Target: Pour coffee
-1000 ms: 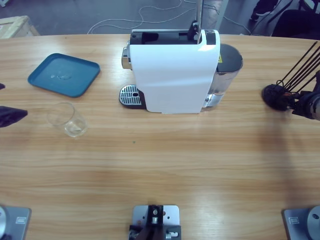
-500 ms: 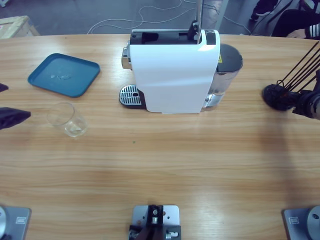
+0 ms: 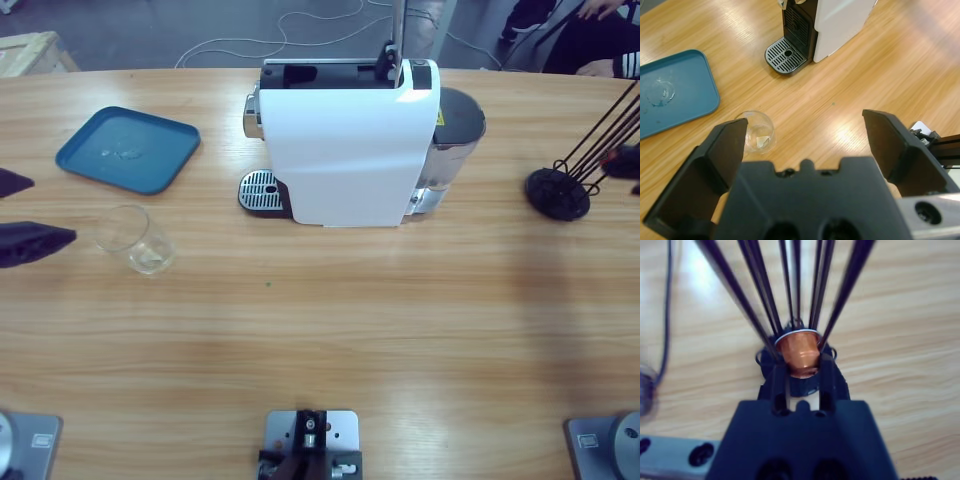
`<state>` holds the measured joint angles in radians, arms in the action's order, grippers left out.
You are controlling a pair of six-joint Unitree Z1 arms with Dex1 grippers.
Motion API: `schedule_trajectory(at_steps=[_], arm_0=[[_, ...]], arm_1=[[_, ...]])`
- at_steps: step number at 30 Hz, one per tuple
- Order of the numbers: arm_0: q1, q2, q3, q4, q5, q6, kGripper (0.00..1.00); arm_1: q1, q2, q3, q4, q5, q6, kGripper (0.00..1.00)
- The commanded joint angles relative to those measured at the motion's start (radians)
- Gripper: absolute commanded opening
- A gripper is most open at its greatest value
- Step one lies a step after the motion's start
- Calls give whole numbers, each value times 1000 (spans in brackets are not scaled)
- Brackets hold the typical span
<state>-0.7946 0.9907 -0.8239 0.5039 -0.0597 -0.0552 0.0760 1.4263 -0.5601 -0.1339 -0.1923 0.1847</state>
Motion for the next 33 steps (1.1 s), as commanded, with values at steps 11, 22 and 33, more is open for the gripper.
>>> schedule_trajectory(at_steps=[11,22,33], arm_0=[[-6,-3,53,-71,-22,-5,1000],[-6,16,-30,-57,-35,77,1000],[-6,15,-23,-58,-44,65,1000]], arm_1=[[219,-349,-431,509,-1,-42,45],[828,-54,-640,647,225,-352,43],[870,452,-1288,879,260,-579,48]])
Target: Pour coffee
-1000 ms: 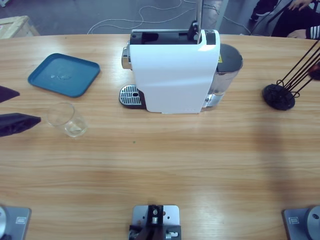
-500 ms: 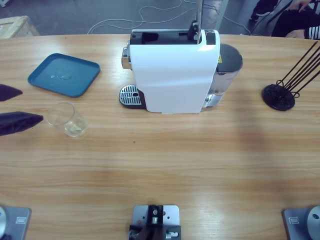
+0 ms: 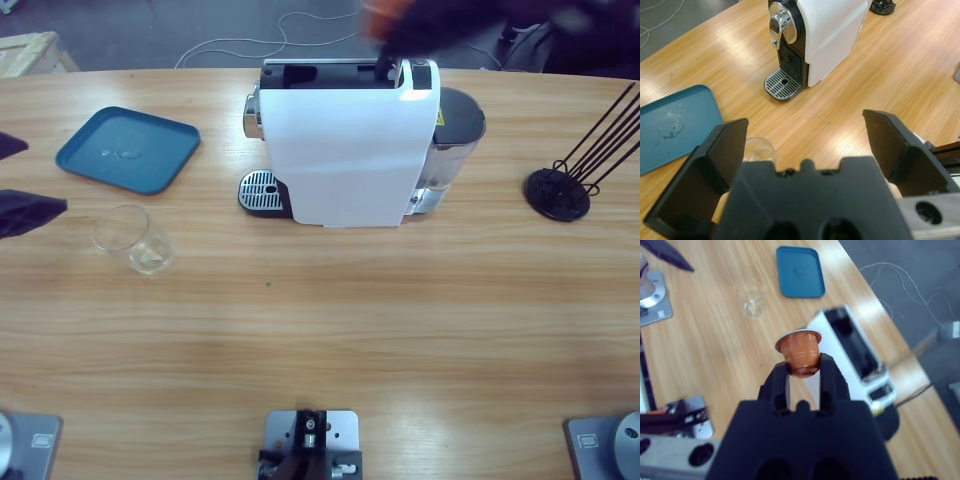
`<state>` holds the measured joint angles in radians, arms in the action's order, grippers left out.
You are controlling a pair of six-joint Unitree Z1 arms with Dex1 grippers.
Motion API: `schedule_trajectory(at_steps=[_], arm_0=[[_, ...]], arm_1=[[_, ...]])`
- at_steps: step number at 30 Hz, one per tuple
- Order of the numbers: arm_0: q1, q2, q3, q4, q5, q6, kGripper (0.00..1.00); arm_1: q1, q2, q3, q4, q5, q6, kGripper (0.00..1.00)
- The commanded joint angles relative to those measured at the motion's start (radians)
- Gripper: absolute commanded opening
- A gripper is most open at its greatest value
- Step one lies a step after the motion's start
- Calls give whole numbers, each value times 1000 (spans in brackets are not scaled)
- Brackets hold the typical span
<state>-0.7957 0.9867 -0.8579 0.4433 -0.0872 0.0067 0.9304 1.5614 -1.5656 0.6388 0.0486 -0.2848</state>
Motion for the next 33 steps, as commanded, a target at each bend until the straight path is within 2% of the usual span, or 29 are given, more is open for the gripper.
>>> schedule_trajectory(at_steps=[1,9,14,20,33], arm_0=[[-5,21,11,2,-19,2,1000],[-5,27,31,0,-23,2,1000],[-5,30,43,-6,-26,2,996],[-5,49,42,-15,-26,-3,991],[-5,73,47,-27,-25,-2,991]], arm_1=[[16,338,-302,107,11,-117,48],[-26,431,-343,91,-77,-134,48],[-64,447,-343,85,-92,-133,48],[-112,457,-326,74,-88,-132,48],[-113,477,-286,74,-33,-128,48]])
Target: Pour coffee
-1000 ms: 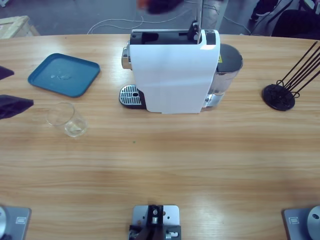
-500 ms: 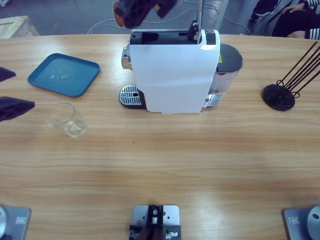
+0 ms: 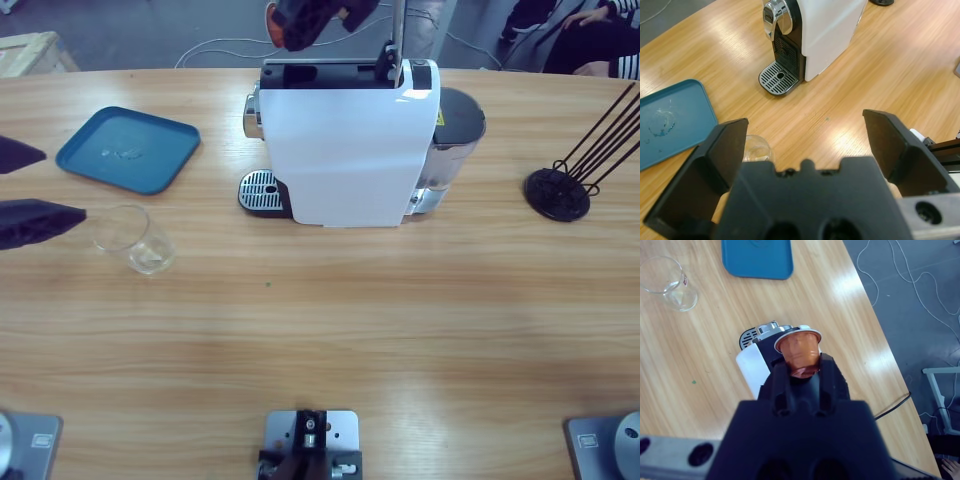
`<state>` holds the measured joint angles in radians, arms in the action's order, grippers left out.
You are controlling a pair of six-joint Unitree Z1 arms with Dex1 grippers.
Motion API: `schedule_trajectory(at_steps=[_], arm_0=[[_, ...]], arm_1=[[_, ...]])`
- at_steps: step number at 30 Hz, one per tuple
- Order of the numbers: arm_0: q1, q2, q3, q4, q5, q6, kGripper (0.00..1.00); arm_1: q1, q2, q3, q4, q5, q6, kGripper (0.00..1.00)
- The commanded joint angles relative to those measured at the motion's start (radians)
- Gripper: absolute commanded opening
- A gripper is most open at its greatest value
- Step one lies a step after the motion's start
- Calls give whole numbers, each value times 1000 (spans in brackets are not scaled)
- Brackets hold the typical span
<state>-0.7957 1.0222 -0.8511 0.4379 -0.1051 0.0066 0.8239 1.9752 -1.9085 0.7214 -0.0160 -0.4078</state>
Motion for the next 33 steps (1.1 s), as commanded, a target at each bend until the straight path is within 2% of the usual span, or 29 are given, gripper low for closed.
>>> schedule_trajectory(at_steps=[1,14,15,16,17,18,19,26,27,28,29,32,33], arm_0=[[-5,38,40,-23,-7,-2,991],[-5,29,52,-24,-4,-2,991],[-5,28,55,-24,-3,-2,991],[-5,27,56,-24,-2,-2,991],[-5,28,56,-24,-2,-2,991],[-5,29,56,-24,-2,-2,991],[-5,31,56,-24,-2,-2,991],[-5,27,54,-28,-5,-2,991],[-5,23,54,-28,-5,-2,991],[-5,18,55,-28,-4,-2,991],[-5,13,55,-28,-4,-2,991],[-5,-4,55,-27,2,-4,991],[-5,-8,55,-27,2,-4,991]], arm_1=[[-6,63,61,-8,36,-5,48],[-6,86,91,-16,36,27,52],[-6,82,95,-16,34,34,140],[-6,76,97,-17,27,47,482],[-6,69,100,-17,19,55,749],[-6,61,102,-17,16,58,913],[-6,54,103,-16,16,58,989],[-1,-10,93,-21,6,60,1000],[2,-23,93,-26,0,62,998],[5,-37,91,-30,3,65,949],[13,-52,89,-33,15,66,762],[62,-114,101,-30,50,87,25],[81,-131,110,-18,29,108,0]])
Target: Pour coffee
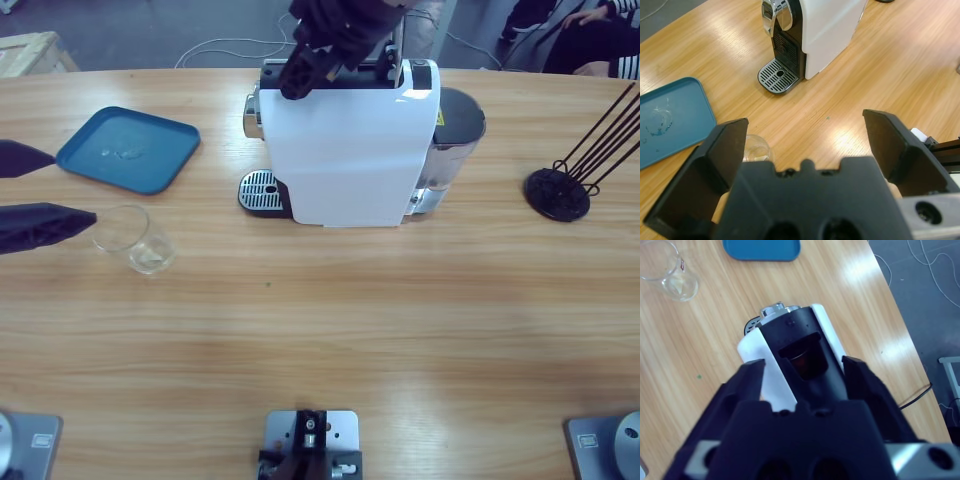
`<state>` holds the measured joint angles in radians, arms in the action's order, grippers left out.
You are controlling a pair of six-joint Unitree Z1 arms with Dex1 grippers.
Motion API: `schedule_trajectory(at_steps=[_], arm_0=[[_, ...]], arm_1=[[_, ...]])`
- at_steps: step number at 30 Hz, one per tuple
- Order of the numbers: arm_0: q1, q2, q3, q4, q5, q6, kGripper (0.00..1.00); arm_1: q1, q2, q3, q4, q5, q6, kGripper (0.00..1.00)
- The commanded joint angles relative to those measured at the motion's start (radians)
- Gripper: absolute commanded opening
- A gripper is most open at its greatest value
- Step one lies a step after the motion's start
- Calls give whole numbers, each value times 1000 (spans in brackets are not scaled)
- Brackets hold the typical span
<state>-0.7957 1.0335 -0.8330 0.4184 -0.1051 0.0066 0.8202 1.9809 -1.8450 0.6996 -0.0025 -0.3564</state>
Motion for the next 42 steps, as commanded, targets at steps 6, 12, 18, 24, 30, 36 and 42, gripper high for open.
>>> schedule_trajectory(at_steps=[6,12,18,24,30,36,42], arm_0=[[-5,-27,29,-7,2,-13,991],[-5,-39,26,-1,1,-19,991],[-5,-32,4,4,-1,-17,991],[-5,-44,5,25,2,-14,991],[-5,-53,13,45,4,-17,991],[-5,-35,20,45,2,-19,991],[-5,-47,24,48,3,-17,991]], arm_1=[[155,-344,331,-118,-87,387,0],[155,-608,611,-183,-331,751,0],[22,-520,583,-310,-418,883,0],[-77,-318,552,-484,-354,1047,0],[-69,-292,556,-618,-302,1095,0],[-6,-360,567,-643,-294,1103,0],[39,-326,580,-670,-258,1117,0]])
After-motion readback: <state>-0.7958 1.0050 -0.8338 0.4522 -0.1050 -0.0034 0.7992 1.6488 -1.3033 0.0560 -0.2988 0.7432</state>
